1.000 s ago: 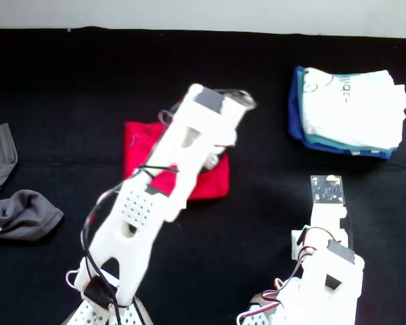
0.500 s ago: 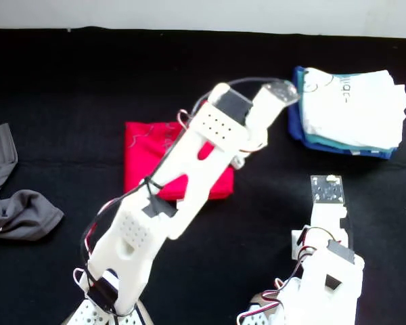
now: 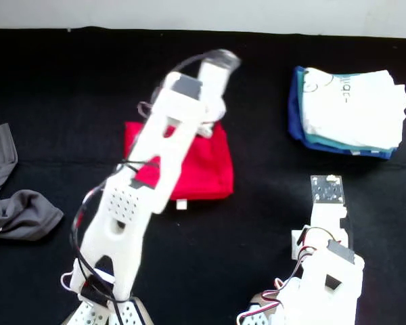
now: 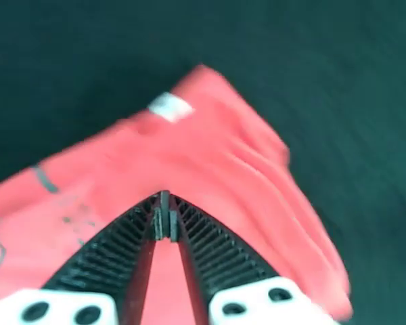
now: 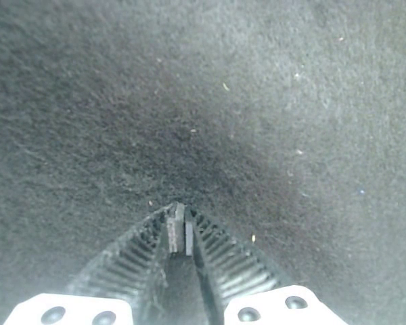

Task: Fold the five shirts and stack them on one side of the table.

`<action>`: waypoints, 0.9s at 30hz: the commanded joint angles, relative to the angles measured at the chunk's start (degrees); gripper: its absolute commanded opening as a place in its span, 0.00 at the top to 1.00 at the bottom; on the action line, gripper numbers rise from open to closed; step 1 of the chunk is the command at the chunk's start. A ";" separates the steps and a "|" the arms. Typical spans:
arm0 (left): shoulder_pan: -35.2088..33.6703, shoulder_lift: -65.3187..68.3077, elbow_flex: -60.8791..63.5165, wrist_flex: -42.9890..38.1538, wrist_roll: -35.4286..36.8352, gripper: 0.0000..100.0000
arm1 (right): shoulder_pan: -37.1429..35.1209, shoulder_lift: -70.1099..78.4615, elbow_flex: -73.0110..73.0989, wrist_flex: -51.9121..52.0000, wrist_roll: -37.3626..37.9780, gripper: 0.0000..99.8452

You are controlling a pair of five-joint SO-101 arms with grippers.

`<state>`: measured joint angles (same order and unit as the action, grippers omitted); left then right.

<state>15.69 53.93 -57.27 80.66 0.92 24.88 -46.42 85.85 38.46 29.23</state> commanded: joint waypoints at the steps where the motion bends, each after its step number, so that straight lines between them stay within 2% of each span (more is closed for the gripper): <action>1: -0.48 1.10 -1.71 -4.92 1.93 0.99 | 0.75 -0.04 1.27 -2.07 0.18 0.99; 8: 2.24 6.02 -1.71 -15.03 1.93 0.99 | 0.75 -0.04 1.27 -2.07 0.18 0.99; 11: 2.68 5.67 -2.86 -15.91 1.93 0.99 | 0.75 -0.04 1.27 -2.07 0.18 0.99; 22: -2.15 2.07 -21.14 4.66 1.49 0.99 | 0.75 -0.04 1.27 -2.07 0.18 0.99; 27: -7.69 3.82 -21.05 12.48 -6.77 0.99 | 0.75 -0.04 1.27 -2.07 0.18 0.99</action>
<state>10.95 60.09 -75.91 89.89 -2.15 24.88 -46.42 85.85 38.11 29.23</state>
